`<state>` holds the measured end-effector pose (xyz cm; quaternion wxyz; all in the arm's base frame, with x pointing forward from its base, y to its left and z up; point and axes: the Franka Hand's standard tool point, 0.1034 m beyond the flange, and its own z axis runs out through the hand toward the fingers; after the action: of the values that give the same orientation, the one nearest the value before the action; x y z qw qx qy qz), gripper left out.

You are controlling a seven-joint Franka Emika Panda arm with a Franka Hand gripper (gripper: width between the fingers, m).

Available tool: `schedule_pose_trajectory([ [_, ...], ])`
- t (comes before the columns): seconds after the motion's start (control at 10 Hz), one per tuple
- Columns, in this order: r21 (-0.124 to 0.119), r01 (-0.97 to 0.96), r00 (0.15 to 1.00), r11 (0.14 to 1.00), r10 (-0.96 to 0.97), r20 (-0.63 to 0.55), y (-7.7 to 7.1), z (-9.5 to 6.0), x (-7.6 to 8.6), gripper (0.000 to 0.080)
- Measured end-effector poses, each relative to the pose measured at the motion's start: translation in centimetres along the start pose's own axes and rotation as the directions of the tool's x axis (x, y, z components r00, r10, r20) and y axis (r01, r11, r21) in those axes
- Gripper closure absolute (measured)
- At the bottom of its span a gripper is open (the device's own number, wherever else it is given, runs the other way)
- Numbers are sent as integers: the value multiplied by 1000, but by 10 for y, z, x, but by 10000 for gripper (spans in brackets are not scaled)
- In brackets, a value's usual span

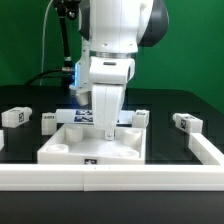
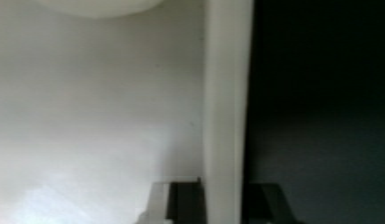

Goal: Assemble one leg

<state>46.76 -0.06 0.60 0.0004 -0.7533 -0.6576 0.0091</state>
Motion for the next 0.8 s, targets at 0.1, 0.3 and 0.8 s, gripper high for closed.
schedule_pose_trajectory([
  [0.1,-3,47,999,999,-47,4,1,0,5,741],
  [0.3,-9,144,990,990,-143,19,-1,0,24,741],
  [0.8,-12,162,987,987,-162,12,-1,-1,37,741],
])
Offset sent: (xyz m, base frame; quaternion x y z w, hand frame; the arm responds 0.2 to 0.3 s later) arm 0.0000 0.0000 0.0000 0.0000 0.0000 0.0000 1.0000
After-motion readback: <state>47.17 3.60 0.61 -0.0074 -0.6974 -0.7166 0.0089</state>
